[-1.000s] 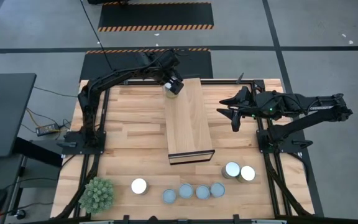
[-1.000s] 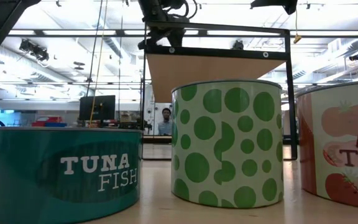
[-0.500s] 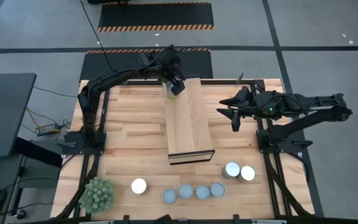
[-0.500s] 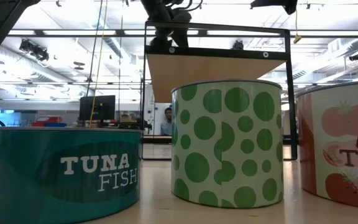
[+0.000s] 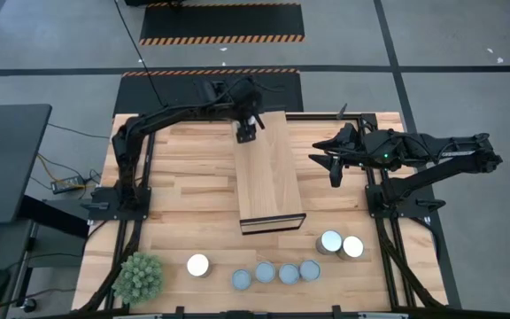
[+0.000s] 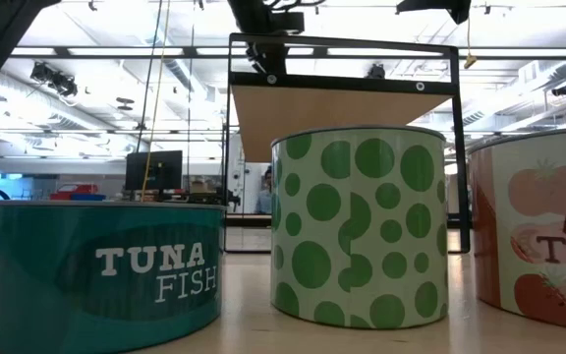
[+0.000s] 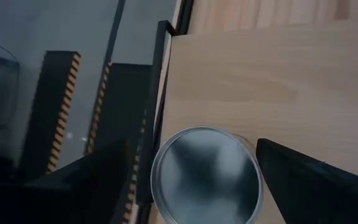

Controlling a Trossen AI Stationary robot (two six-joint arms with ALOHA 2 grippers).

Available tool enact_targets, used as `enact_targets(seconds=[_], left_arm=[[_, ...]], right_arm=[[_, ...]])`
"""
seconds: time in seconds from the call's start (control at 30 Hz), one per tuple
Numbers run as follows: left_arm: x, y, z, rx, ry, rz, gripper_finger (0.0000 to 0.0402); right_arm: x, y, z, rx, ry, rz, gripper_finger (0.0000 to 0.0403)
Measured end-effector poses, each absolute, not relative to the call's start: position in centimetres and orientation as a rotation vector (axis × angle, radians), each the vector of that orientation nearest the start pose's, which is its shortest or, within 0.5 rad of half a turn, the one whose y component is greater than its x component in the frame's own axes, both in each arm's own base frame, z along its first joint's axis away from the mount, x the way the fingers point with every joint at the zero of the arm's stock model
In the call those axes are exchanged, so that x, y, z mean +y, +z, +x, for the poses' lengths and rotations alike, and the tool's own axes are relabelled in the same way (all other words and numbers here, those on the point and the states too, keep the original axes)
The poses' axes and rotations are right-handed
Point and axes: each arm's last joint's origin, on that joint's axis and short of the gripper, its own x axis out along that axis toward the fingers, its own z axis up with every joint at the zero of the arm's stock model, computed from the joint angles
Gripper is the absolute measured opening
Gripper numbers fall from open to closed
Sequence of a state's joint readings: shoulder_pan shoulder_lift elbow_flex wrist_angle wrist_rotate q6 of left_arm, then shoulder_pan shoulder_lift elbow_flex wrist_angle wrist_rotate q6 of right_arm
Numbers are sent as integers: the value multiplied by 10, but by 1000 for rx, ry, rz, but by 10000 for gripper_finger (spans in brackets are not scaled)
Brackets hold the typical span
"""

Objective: Pick and place cans onto a shelf
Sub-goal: Put the canned carrots on the shelf, then put the canned peaches on the shelf

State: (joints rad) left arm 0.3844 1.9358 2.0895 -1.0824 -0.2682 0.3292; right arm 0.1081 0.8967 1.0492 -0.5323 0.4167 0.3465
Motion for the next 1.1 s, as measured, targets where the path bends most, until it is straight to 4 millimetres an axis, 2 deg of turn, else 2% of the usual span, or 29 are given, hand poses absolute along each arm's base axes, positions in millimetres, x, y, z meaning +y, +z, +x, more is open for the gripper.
enact_targets(seconds=[0.37, 0.67, 0.93, 1.0, 1.1], left_arm=[[185, 371, 361, 1000, 542, 105, 354], [190, 376, 365, 860, 557, -55, 354], [172, 404, 352, 858, 384, -105, 354], [159, 413, 351, 868, 301, -94, 354], [129, 422, 354, 876, 152, -48, 354]], right_arm=[[7, 371, 176, 310, -365, 243, 190], [7, 371, 176, 310, -365, 243, 190], [8, 370, 176, 317, -367, 255, 190], [8, 370, 175, 322, -367, 254, 190], [8, 367, 174, 352, -367, 246, 190]])
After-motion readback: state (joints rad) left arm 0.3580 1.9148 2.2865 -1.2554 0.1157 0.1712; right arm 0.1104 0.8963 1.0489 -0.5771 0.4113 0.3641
